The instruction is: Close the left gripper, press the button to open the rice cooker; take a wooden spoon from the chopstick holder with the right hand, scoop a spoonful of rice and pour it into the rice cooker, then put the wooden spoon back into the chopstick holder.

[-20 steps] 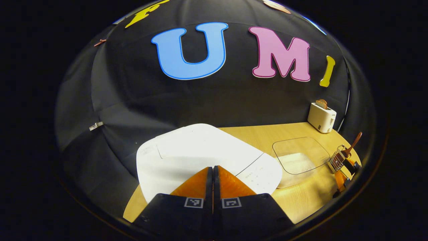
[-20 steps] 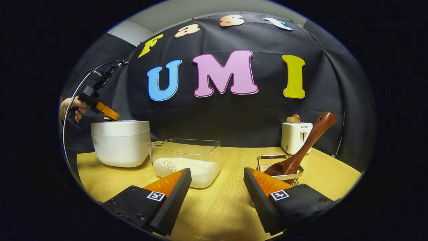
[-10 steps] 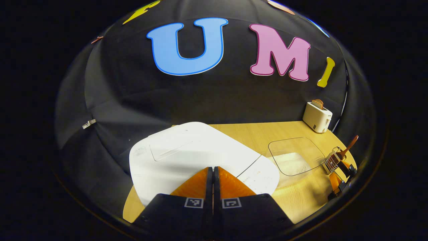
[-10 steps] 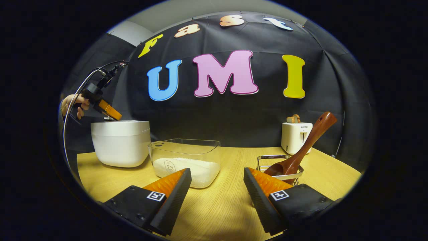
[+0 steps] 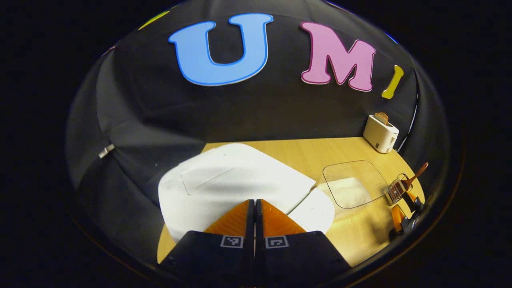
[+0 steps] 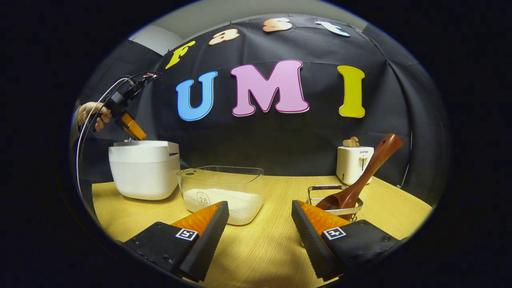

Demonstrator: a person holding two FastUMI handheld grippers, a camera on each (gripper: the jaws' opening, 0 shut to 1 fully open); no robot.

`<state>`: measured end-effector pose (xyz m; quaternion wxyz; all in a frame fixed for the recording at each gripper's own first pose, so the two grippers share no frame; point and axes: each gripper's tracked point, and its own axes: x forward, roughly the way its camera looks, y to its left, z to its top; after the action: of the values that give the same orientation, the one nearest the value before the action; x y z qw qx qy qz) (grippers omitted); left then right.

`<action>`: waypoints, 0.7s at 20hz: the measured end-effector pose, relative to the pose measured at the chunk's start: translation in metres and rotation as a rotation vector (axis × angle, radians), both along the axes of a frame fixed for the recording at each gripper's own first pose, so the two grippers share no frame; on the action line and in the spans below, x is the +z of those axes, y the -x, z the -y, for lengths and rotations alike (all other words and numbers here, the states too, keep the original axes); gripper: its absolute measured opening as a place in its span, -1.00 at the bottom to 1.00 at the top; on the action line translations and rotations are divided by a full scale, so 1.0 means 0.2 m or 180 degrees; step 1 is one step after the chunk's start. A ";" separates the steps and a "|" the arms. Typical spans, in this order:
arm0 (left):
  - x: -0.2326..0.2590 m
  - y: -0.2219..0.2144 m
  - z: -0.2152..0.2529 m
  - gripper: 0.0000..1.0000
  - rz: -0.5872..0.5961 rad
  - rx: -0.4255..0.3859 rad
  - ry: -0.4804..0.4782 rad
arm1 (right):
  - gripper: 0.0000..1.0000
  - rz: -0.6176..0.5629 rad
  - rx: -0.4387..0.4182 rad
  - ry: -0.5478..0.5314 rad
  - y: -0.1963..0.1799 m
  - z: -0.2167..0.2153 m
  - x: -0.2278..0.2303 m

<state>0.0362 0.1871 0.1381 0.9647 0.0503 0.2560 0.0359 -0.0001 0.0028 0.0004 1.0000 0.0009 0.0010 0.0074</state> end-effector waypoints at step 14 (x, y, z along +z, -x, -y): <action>0.62 0.23 -0.09 0.26 0.2456 0.0580 -0.0147 | 0.95 0.0090 0.0144 -0.0014 0.04 -0.03 0.04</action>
<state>-0.0096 0.2056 0.2618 0.9815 0.0318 -0.1227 0.1434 -0.0078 0.0097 0.0081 0.9995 0.0030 -0.0131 0.0300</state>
